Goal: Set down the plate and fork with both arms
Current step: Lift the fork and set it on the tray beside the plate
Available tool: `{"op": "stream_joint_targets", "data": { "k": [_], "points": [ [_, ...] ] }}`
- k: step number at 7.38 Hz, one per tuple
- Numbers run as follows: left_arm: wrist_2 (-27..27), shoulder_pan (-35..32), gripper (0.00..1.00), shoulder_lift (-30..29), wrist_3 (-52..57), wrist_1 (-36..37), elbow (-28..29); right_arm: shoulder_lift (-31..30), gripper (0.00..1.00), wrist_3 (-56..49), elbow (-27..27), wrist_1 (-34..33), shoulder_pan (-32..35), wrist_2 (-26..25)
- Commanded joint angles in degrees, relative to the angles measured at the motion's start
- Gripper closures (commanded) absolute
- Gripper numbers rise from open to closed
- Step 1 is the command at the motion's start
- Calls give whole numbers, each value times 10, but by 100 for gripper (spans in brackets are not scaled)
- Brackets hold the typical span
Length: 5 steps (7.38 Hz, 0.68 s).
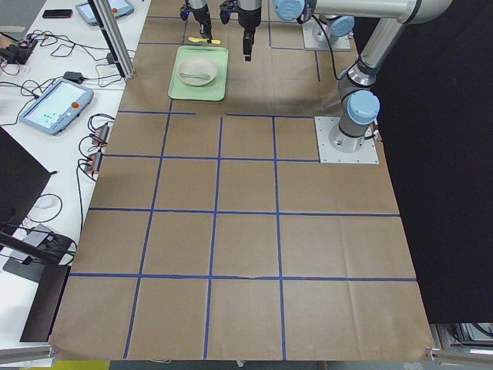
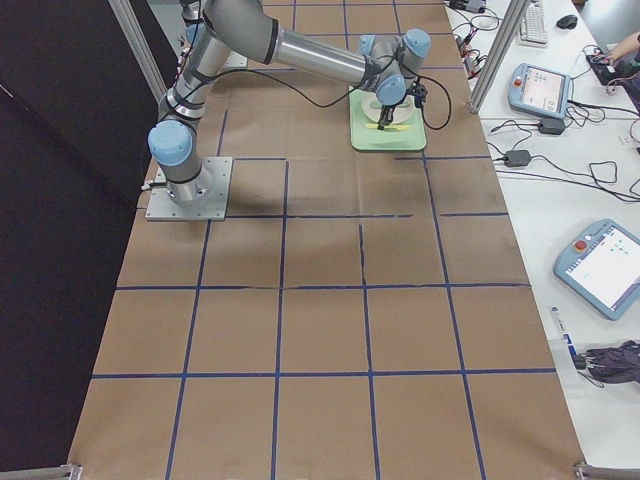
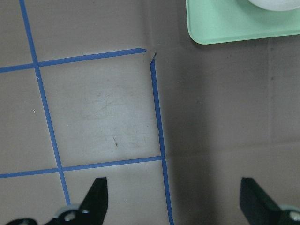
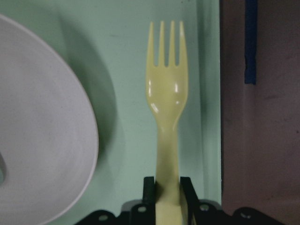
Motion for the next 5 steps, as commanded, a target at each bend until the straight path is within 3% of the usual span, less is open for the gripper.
{"op": "stream_joint_targets", "data": {
  "k": [1, 2, 3, 4, 5],
  "points": [
    [0, 0, 0, 0, 0, 0, 0, 30, 98, -6, -2, -26, 1, -4],
    [0, 0, 0, -1, 0, 0, 0, 30, 97, -7, -2, -27, -1, -4],
    [0, 0, 0, -1, 0, 0, 0, 30, 80, -6, -2, -27, -1, -5],
    [0, 0, 0, -1, 0, 0, 0, 25, 27, -7, -4, -27, -3, -6],
    [0, 0, 0, -1, 0, 0, 0, 20, 0, -7, -5, -26, -7, -5]
  ]
}}
